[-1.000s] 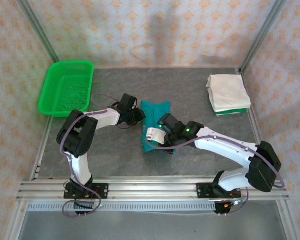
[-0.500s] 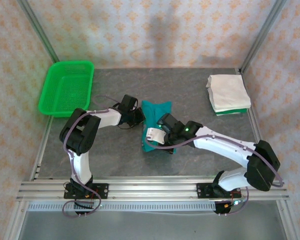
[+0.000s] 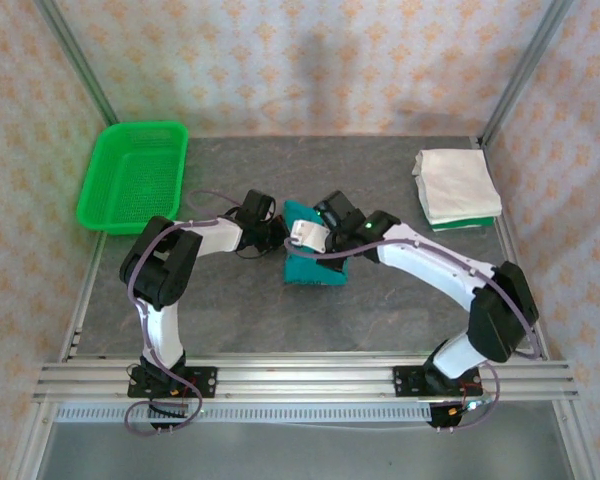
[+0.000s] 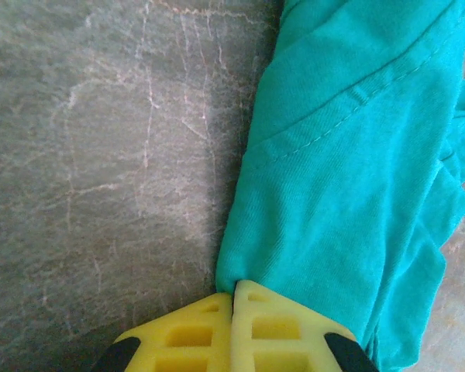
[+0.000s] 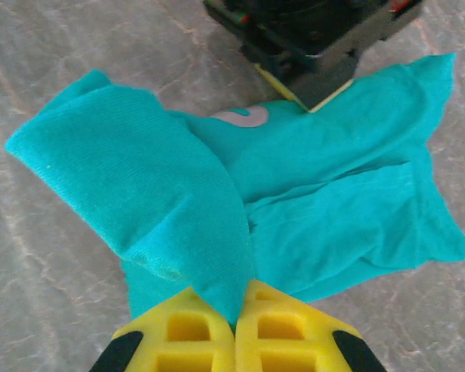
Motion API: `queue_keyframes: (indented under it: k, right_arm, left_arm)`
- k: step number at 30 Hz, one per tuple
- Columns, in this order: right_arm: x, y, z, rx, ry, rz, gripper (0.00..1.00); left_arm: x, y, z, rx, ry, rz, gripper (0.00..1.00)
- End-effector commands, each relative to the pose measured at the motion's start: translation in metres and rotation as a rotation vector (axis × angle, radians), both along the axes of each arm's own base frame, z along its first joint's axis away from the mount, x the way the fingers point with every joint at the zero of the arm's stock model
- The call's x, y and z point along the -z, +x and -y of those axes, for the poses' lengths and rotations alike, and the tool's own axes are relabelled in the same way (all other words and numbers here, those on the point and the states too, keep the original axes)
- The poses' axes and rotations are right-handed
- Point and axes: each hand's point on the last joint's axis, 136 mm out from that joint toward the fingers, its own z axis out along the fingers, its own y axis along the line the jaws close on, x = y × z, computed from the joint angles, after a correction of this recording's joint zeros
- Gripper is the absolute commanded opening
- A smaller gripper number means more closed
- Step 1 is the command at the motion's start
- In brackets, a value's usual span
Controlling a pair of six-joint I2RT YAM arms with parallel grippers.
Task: Fold and stack the t-shirts
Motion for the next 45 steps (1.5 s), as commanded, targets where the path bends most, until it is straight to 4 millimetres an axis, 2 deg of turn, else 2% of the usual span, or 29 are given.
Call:
queue_keyframes:
  k: [1, 15, 25, 34, 45]
  right_arm:
    - [-0.006, 0.024, 0.005, -0.002, -0.037, 0.043, 0.0]
    - [-0.008, 0.09, 0.01, 0.033, -0.033, 0.062, 0.0]
    - [-0.009, 0.122, 0.01, 0.03, -0.042, 0.075, 0.0]
    - [-0.008, 0.141, -0.007, 0.002, -0.008, 0.08, 0.0]
    - [0.005, 0.18, -0.027, 0.023, 0.005, 0.131, 0.0]
  left_arm:
    - [0.034, -0.015, -0.013, -0.013, 0.027, -0.09, 0.0]
    - [0.041, -0.015, -0.023, -0.013, 0.032, -0.113, 0.0]
    - [0.043, -0.016, -0.024, -0.009, 0.035, -0.122, 0.0]
    - [0.048, -0.011, -0.024, 0.001, 0.037, -0.13, 0.0]
    - [0.052, -0.01, -0.025, 0.025, 0.05, -0.146, 0.0]
